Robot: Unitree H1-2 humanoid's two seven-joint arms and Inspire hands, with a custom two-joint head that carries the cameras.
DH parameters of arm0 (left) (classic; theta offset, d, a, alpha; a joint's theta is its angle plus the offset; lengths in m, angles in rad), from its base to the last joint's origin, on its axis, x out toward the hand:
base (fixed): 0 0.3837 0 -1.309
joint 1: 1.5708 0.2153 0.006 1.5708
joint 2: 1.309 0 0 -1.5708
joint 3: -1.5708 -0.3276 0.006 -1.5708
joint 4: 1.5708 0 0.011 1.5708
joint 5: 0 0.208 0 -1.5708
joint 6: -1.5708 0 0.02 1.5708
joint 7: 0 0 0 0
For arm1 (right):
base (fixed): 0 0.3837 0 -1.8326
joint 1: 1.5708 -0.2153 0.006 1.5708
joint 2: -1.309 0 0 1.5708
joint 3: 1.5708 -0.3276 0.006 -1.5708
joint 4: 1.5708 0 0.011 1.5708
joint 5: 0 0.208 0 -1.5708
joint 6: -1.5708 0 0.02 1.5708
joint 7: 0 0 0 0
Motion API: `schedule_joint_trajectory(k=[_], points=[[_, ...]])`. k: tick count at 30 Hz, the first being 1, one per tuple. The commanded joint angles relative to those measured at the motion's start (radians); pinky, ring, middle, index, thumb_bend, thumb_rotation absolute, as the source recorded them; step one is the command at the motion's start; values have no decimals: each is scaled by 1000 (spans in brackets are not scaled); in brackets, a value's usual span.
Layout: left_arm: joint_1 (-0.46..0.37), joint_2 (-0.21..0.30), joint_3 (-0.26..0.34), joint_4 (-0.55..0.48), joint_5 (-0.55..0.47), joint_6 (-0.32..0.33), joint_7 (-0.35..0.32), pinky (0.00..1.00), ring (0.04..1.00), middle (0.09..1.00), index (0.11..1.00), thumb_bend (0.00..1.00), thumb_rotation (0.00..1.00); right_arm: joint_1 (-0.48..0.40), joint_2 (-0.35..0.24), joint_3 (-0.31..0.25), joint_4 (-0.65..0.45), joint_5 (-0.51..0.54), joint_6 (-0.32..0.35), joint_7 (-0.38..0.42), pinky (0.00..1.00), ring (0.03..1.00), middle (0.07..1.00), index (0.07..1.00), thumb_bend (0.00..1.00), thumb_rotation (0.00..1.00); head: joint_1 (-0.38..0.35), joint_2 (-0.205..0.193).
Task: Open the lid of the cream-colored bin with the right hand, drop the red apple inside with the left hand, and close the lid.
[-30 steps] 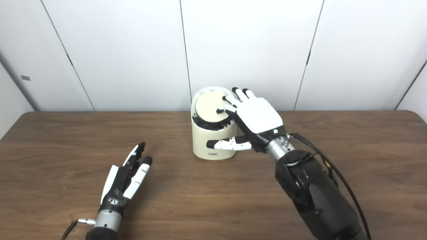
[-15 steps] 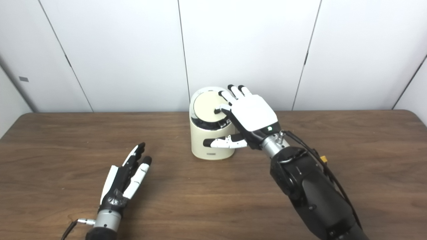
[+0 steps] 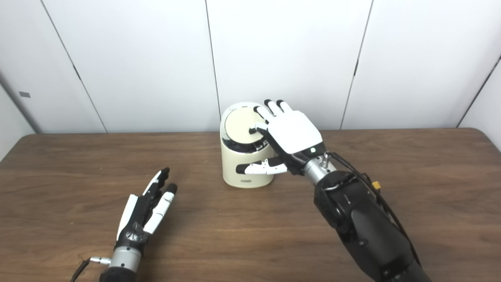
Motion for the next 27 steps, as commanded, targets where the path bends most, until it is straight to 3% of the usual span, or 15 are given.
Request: schedule_joint_trajectory(k=[1, 14, 27], points=[[-19, 4, 3, -30, 2, -14, 9, 960, 970, 963, 976, 586, 884, 13, 1, 2, 3, 23, -4, 53, 1000, 1000, 945, 725, 584, 997, 1, 0], [-19, 3, 4, -30, -1, -15, 9, 957, 965, 955, 974, 595, 877, 3, 11, -107, -162, 30, 54, 95, 1000, 1000, 955, 799, 556, 967, -1, 3], [-18, 0, 7, -34, -9, -19, 8, 955, 963, 951, 973, 584, 870, 60, -4, -200, -195, 64, 49, 81, 1000, 1000, 944, 813, 555, 985, -3, 1]])
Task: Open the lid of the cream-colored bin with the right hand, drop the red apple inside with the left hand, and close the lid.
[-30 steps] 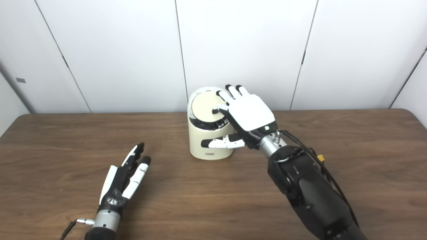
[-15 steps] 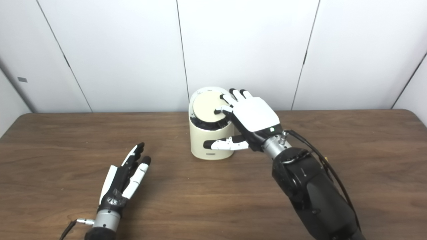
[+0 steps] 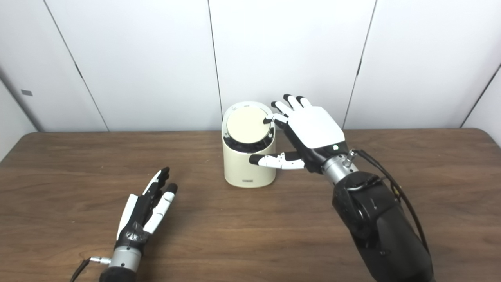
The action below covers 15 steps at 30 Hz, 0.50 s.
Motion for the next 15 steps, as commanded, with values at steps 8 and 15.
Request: schedule_joint_trajectory(k=[8, 15], points=[[-20, 11, 25, -40, -53, -26, -4, 937, 964, 957, 973, 566, 877, 103, 4, -180, -44, 232, 90, -8, 981, 1000, 948, 876, 539, 979, -7, -1], [21, 15, 38, -55, -118, -58, -22, 907, 950, 958, 975, 536, 870, 232, 24, -308, -8, 491, 103, -63, 847, 913, 924, 896, 515, 1000, -12, 0]])
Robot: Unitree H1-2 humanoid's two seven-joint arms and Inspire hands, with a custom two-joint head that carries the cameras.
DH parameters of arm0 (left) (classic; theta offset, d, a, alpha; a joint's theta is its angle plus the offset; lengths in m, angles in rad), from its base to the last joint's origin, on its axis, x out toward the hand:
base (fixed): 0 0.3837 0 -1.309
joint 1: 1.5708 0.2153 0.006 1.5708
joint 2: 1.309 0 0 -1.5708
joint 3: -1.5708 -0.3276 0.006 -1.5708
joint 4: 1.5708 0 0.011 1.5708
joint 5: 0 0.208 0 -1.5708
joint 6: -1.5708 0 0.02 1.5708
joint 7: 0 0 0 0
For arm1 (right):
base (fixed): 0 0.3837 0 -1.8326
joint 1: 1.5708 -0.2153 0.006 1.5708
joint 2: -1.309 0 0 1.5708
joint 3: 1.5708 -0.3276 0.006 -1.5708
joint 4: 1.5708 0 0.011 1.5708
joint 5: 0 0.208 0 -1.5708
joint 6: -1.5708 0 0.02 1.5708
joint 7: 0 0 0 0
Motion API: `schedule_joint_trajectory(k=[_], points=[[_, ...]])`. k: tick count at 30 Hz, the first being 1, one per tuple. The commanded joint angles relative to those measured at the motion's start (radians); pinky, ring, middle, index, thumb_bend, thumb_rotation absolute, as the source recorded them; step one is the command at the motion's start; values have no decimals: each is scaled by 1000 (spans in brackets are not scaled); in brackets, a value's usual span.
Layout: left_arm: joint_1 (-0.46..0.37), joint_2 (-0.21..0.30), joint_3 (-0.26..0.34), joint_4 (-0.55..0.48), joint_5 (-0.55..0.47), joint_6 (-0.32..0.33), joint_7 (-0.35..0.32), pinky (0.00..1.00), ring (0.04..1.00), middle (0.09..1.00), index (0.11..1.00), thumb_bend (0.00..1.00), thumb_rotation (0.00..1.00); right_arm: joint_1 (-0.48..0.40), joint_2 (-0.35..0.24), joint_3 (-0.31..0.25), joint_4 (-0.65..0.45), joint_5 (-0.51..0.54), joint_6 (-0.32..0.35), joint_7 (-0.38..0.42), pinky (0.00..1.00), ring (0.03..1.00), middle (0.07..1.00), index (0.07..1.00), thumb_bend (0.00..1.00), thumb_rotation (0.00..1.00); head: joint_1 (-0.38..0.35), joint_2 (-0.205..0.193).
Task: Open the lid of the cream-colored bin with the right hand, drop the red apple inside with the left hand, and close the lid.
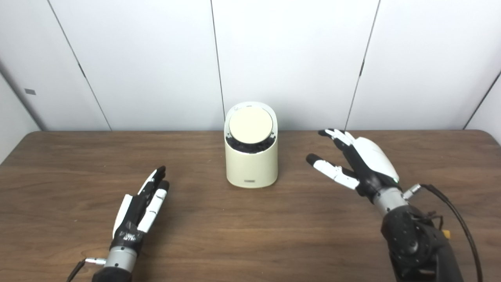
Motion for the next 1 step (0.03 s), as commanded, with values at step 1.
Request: schedule_joint_trajectory(k=[1], points=[[4, 12, 2, -30, -11, -53, -3, 903, 948, 956, 974, 537, 868, 1, 5, -22, -9, 68, -21, -46, 837, 904, 921, 894, 518, 1000, -1, 0]])
